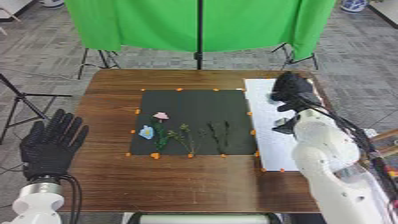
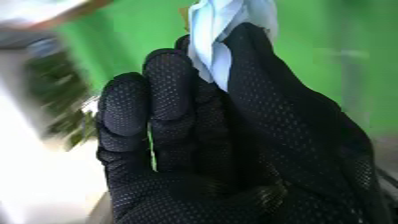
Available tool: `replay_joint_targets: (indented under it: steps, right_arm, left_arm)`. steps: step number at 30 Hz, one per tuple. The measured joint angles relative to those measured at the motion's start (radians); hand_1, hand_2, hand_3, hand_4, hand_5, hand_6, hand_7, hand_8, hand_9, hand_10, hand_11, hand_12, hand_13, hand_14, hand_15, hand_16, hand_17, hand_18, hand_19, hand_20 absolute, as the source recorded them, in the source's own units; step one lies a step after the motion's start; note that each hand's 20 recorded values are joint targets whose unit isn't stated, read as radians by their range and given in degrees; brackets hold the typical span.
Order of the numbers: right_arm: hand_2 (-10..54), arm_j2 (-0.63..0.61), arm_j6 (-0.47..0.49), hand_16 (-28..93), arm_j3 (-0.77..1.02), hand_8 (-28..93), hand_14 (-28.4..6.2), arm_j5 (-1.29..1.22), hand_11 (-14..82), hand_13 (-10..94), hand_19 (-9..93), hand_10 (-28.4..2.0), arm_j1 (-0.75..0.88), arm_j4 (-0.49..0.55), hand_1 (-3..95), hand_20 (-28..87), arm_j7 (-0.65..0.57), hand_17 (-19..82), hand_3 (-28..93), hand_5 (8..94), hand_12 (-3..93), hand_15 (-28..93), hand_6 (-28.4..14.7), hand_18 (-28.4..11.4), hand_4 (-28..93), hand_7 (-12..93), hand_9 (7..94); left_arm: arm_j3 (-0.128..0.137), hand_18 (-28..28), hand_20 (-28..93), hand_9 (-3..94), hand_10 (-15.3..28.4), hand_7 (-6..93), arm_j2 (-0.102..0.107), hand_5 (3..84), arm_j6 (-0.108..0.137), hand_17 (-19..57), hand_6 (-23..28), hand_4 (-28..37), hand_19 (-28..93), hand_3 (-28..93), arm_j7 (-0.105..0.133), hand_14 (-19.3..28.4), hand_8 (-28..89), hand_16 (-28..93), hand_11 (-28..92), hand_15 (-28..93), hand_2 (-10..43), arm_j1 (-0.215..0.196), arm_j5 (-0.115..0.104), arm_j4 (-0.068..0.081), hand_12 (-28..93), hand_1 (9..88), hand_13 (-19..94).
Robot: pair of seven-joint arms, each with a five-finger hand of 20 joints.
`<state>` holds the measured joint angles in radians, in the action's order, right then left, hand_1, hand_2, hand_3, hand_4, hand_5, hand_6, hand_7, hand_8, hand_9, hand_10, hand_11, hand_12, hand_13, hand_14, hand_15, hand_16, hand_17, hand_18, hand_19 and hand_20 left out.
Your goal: Arrange flowers
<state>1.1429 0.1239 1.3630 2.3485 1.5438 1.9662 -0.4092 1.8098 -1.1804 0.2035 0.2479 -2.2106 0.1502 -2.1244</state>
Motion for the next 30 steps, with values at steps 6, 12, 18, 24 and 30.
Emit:
replay_joint_targets:
  steps: [6,12,18,24,30]
  right_arm:
    - [-9.5,0.136,0.077,46,-0.167,8,-9.0,-0.12,22.4,60,82,-11.3,-0.101,0.001,64.4,40,0.111,33,71,66.0,51.7,58,-0.2,-19.8,-28,48,72.6]
    - [-9.5,0.225,0.175,46,-0.287,7,-9.3,-0.138,23.1,60,81,-11.3,-0.13,-0.036,64.2,40,0.117,33,72,65.9,52.3,58,-0.2,-19.9,-28,48,72.4]
    - [-9.5,0.266,0.203,45,-0.373,8,-9.8,-0.077,23.0,60,82,-11.8,-0.151,-0.135,64.1,40,0.096,33,71,66.5,51.6,58,-0.5,-20.6,-28,47,72.4]
    - [-9.5,0.312,0.202,45,-0.422,8,-10.0,0.087,23.0,60,82,-12.1,-0.172,-0.196,64.0,40,0.041,33,71,66.6,51.4,59,-1.1,-20.8,-28,46,72.2]
    - [-9.5,0.34,0.199,44,-0.438,7,-10.0,0.082,21.4,59,83,-12.7,-0.187,-0.226,63.1,39,0.041,33,70,65.7,49.9,58,-1.6,-21.0,-28,45,72.0]
  left_arm:
    - [-0.011,14.9,20,41.5,14.9,12.5,0.004,46.4,0.0,-3.8,8.9,-24.5,33,74,-0.008,15.3,-8,-3,23,41,14.0,0.016,0.0,0.004,15,27.7,32]
    - [-0.019,14.9,20,41.5,14.9,12.4,0.017,46.4,0.0,-3.8,8.9,-25.0,33,74,-0.028,15.4,-8,-3,23,42,14.1,0.038,0.003,0.006,15,27.6,32]
    - [-0.019,14.9,20,41.6,14.9,12.4,0.031,46.5,0.002,-3.8,9.0,-25.5,33,74,-0.039,15.4,-8,-3,23,42,14.7,0.042,0.005,0.005,14,27.8,32]
    - [-0.023,14.9,20,41.7,14.9,12.5,0.041,46.6,0.008,-3.8,9.0,-25.5,33,73,-0.045,15.4,-8,-3,23,42,14.8,0.047,0.007,0.004,14,27.9,32]
    - [-0.023,14.9,20,41.8,15.0,12.7,0.047,46.8,0.012,-3.9,9.0,-25.9,33,73,-0.046,15.5,-8,-3,23,42,15.4,0.047,0.006,0.003,14,28.3,33]
